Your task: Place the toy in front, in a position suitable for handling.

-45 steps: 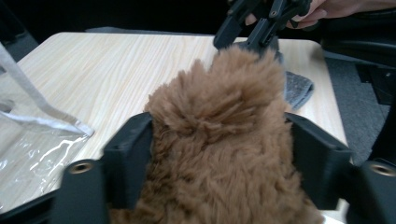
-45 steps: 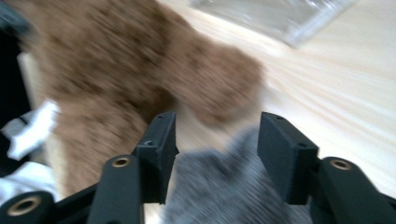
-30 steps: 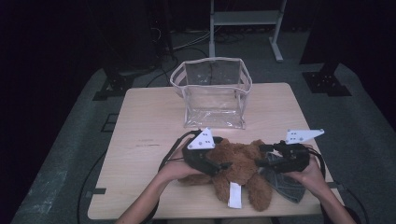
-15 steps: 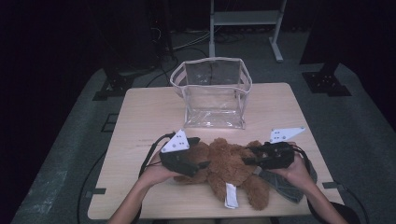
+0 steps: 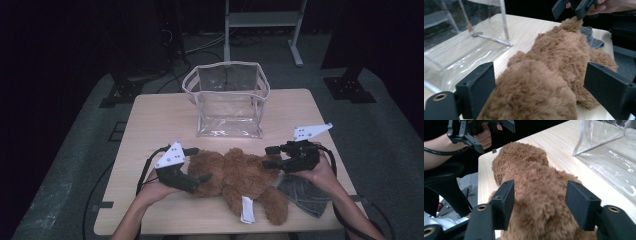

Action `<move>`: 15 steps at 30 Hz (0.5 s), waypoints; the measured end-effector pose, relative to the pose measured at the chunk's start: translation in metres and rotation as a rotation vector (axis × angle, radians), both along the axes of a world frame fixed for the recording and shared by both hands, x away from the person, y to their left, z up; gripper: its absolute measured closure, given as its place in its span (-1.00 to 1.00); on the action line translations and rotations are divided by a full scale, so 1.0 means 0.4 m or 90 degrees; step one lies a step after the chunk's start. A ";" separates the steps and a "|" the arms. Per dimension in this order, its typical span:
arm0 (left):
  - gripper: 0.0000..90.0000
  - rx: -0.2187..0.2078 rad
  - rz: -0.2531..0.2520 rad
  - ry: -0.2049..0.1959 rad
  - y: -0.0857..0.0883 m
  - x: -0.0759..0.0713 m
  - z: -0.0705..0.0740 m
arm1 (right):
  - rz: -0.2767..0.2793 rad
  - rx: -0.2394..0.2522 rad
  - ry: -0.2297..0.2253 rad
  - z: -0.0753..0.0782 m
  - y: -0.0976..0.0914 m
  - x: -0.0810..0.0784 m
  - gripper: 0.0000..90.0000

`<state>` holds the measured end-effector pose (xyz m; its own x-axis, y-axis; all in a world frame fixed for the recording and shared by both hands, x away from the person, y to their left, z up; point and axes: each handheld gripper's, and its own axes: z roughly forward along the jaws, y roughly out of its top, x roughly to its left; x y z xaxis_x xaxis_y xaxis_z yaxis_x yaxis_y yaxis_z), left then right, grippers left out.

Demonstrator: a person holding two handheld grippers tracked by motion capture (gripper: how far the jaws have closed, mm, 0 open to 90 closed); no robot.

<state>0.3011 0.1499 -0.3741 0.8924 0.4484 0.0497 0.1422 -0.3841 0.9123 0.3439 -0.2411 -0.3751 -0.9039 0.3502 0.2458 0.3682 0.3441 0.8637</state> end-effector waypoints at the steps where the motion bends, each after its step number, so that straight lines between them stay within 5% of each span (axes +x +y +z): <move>1: -0.82 -0.005 0.005 0.000 0.004 -0.002 0.000 | 0.003 -0.001 0.000 0.004 0.003 0.005 -0.15; 15: -0.86 -0.015 0.032 -0.011 0.046 -0.014 0.000 | 0.011 -0.028 -0.011 0.050 0.027 0.076 -0.18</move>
<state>0.2955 0.1684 -0.3741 0.8677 0.4943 0.0531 0.1458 -0.3552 0.9234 0.3744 -0.2304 -0.3552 -0.9141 0.3442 0.2145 0.3466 0.3884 0.8538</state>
